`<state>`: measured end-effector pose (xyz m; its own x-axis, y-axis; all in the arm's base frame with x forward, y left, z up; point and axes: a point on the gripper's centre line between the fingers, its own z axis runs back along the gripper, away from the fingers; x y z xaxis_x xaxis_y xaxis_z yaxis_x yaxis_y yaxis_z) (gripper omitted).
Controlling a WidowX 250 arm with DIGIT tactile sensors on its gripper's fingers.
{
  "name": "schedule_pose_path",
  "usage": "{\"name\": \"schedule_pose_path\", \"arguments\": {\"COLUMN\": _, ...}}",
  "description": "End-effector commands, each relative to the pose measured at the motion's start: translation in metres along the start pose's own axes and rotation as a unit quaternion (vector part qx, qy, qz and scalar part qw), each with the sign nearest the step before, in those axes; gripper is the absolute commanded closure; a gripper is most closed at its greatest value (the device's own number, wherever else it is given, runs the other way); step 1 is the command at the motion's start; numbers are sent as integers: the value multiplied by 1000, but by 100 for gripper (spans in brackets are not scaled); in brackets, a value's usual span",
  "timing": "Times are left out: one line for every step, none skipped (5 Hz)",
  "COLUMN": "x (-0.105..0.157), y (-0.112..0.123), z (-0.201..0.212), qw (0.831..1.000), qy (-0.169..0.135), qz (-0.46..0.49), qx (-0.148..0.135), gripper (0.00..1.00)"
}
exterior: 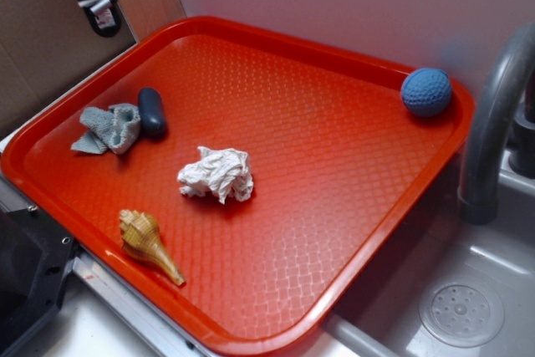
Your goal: Grab the plastic pickle.
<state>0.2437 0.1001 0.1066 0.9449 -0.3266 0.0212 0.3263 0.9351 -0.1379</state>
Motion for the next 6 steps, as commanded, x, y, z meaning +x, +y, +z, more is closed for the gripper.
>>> {"name": "schedule_pose_path", "arguments": {"x": 14, "y": -1, "z": -22, "qw": 969, "qy": 28, "qz": -187, "qx": 157, "gripper": 0}}
{"name": "schedule_pose_path", "arguments": {"x": 18, "y": -8, "z": -50, "qw": 925, "qy": 79, "qz": -309, "qx": 208, "gripper": 0}}
{"name": "schedule_pose_path", "arguments": {"x": 19, "y": -25, "z": -69, "qw": 896, "qy": 80, "qz": -390, "qx": 197, "gripper": 0}}
{"name": "schedule_pose_path", "arguments": {"x": 19, "y": -36, "z": -70, "qw": 900, "qy": 74, "qz": -387, "qx": 185, "gripper": 0}}
{"name": "schedule_pose_path", "arguments": {"x": 18, "y": -33, "z": -71, "qw": 906, "qy": 71, "qz": -380, "qx": 172, "gripper": 0}}
{"name": "schedule_pose_path", "arguments": {"x": 19, "y": -30, "z": -76, "qw": 909, "qy": 80, "qz": -377, "qx": 157, "gripper": 0}}
